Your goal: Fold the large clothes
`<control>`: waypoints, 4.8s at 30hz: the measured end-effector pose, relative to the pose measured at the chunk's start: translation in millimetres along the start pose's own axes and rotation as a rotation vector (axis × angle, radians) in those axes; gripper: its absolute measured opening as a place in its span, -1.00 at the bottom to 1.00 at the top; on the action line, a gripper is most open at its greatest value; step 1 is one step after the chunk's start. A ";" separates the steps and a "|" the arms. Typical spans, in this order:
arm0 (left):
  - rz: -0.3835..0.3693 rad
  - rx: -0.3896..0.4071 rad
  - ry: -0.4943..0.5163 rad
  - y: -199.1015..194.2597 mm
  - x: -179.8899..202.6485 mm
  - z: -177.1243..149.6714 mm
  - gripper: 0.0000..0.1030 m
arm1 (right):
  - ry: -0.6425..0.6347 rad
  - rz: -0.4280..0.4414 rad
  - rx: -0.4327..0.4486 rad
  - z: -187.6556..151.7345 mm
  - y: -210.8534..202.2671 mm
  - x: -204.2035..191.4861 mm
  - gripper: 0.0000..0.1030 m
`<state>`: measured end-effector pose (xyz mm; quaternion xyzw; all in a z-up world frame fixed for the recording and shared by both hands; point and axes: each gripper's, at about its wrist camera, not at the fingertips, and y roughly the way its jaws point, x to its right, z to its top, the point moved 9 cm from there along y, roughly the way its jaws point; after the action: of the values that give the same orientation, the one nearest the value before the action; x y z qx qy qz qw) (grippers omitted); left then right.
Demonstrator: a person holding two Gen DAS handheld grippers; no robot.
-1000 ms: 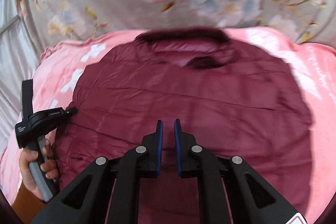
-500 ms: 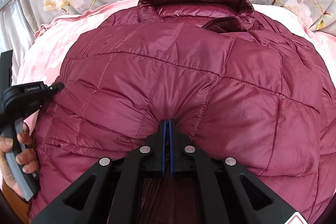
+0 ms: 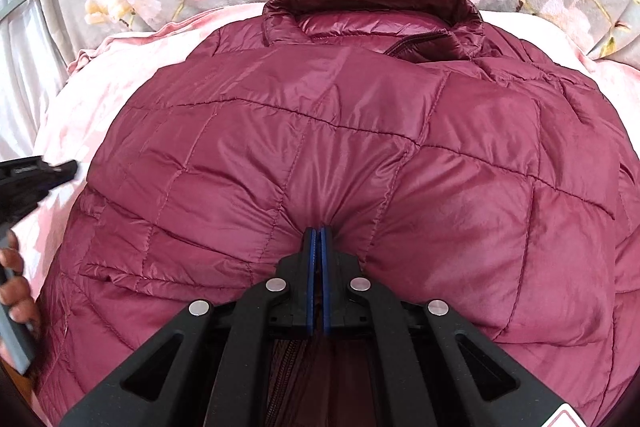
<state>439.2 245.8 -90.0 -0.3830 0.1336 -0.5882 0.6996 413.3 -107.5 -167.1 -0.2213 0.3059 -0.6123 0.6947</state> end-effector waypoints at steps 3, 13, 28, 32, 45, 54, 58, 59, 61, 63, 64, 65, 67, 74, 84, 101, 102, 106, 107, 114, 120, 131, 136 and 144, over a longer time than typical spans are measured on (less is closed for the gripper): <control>0.008 0.031 -0.012 -12.3 -2.4 34.4 -0.87 | -0.002 -0.003 0.001 0.1 0.2 0.4 -1.00; -0.101 -0.105 0.048 70.9 109.4 59.5 -0.84 | 0.009 0.008 0.004 -0.2 -0.7 -0.4 -1.00; 0.020 -0.196 0.089 133.3 103.7 38.5 -0.82 | 0.054 0.055 0.003 -2.0 -2.3 0.5 -0.96; -0.088 -0.168 0.107 104.7 126.7 43.5 -0.36 | 0.124 0.118 0.002 3.5 -17.8 12.3 -0.69; -0.415 -0.410 0.024 106.3 257.7 -9.2 0.10 | 0.468 0.231 0.108 111.0 -29.0 119.6 0.02; -0.335 -0.421 -0.002 131.2 258.6 -21.3 0.05 | 0.630 0.340 0.018 122.5 27.4 124.6 -0.42; -0.282 -0.408 0.080 132.4 260.5 -27.5 -0.12 | 0.587 0.315 -0.020 123.1 41.5 112.2 -0.80; -0.269 -0.401 0.102 132.2 259.7 -28.5 -0.17 | 0.567 0.300 -0.023 121.8 43.0 109.8 -0.81; -0.275 -0.391 0.112 129.4 258.1 -28.6 -0.17 | 0.518 0.259 -0.019 119.2 41.3 106.5 -0.81; -0.282 -0.392 0.117 128.2 258.4 -28.5 -0.17 | 0.503 0.258 -0.002 119.6 34.5 107.2 -0.75; -0.281 -0.395 0.123 128.9 258.7 -29.0 -0.17 | 0.506 0.249 0.005 119.7 30.9 108.5 -0.69; -0.277 -0.396 0.125 128.6 256.1 -29.2 -0.21 | 0.511 0.246 0.009 119.9 29.2 110.8 -0.69; -0.268 -0.403 0.132 130.9 255.0 -31.2 -0.26 | 0.518 0.246 -0.002 122.0 30.3 115.1 -0.69; -0.244 -0.401 0.189 133.9 253.1 -41.7 -0.52 | 0.481 0.223 -0.043 126.7 49.0 105.9 -0.75; -0.245 -0.348 0.266 132.0 250.0 -54.7 -0.59 | 0.361 0.103 -0.087 89.2 57.5 121.0 -0.97; -0.313 -0.159 0.298 88.4 243.0 -33.0 0.01 | 0.201 0.022 -0.008 89.2 10.6 121.1 -0.61; -0.332 -0.152 0.271 83.8 241.6 -22.5 0.09 | 0.207 0.026 0.011 93.8 2.8 123.8 -0.54; -0.436 -0.170 0.105 80.5 255.9 28.5 0.47 | 0.308 0.118 0.082 131.0 -15.8 134.6 0.08; -0.452 -0.181 0.066 84.5 262.1 38.1 0.49 | 0.333 0.143 0.091 139.9 -15.5 134.6 0.08; -0.489 -0.359 -0.125 135.5 294.2 45.1 0.48 | 0.576 0.304 0.088 196.5 22.6 138.0 0.15; -0.326 -0.389 0.001 160.8 297.0 28.2 0.04 | 0.571 0.214 0.025 200.2 55.4 141.8 -0.58; -0.199 -0.368 0.253 178.3 289.2 -13.6 -0.14 | 0.246 -0.041 -0.121 153.0 94.3 131.1 -0.86; -0.200 -0.294 0.310 177.0 290.8 -23.4 -0.13 | 0.191 -0.087 -0.106 146.2 99.7 128.6 -0.88; -0.179 -0.197 0.355 170.0 290.3 -35.3 -0.13 | 0.129 -0.153 -0.067 144.6 106.2 114.9 -0.89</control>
<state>618.3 -33.7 -155.0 -0.3505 0.2770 -0.6903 0.5692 597.2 -214.3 -153.8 -0.2273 0.3528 -0.6659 0.6168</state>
